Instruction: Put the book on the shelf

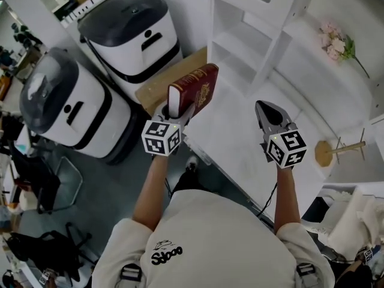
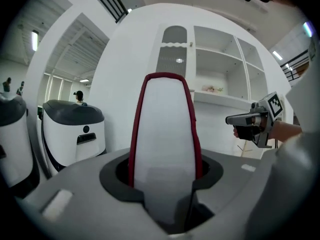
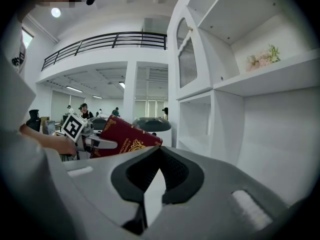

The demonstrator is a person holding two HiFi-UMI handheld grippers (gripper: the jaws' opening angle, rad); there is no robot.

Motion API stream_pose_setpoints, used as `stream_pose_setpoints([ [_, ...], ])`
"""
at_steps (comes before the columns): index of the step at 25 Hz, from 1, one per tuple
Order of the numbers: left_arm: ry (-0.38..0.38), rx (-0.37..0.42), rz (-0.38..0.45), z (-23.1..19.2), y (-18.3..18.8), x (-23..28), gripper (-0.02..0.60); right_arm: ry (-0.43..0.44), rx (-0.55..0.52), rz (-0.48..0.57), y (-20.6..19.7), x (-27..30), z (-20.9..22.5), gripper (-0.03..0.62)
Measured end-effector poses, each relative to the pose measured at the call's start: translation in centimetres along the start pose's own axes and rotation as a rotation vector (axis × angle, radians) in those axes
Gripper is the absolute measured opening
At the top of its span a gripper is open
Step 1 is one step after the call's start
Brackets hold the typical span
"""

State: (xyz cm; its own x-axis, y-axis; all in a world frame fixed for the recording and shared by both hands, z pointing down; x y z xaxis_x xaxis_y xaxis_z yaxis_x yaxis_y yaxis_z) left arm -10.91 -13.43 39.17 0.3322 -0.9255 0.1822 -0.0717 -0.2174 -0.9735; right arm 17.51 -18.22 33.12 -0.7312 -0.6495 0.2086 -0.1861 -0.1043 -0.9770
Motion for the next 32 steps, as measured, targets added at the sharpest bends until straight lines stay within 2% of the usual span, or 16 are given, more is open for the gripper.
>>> stream_pose_setpoints([
  [9, -0.084, -0.2, -0.003, -6.0, -1.3, 8.3, 0.238, -0.09, 0.007, -0.057, 0.0, 6.6, 2.1, 0.002],
  [12, -0.1, -0.222, -0.023, -7.5, -2.2, 10.5, 0.238, -0.103, 0.009, -0.086, -0.4, 8.5, 2.4, 0.002],
  [21, -0.139, -0.352, -0.1, -11.3, -5.3, 16.0, 0.239, -0.133, 0.03, -0.164, -2.4, 13.7, 3.6, 0.002],
  [24, -0.167, -0.433, -0.111, -11.7, -6.2, 17.7, 0.239, -0.141, 0.033, -0.192, -3.1, 14.9, 3.9, 0.002],
  [28, -0.21, -0.591, -0.102, -11.9, -7.7, 19.9, 0.239, -0.173, 0.052, -0.214, -4.1, 15.8, 4.5, 0.002],
  [32, -0.234, -0.659, -0.129, -11.5, -9.4, 22.0, 0.238, -0.194, 0.052, -0.234, -4.8, 16.6, 4.6, 0.002],
])
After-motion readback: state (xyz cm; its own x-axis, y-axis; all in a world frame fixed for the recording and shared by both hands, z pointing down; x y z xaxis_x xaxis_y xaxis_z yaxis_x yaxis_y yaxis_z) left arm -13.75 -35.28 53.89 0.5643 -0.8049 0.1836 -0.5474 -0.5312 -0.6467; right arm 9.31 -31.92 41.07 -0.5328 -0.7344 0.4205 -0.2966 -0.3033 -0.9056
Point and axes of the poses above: the fingertips, and each gripper's own axes: x forward along the fingers, z to its right, y out of its top, the point moved 7 cm from there along -x, backward along the fingers, and after that the axes turned 2 degrees about -y, right-handed, at the moved point
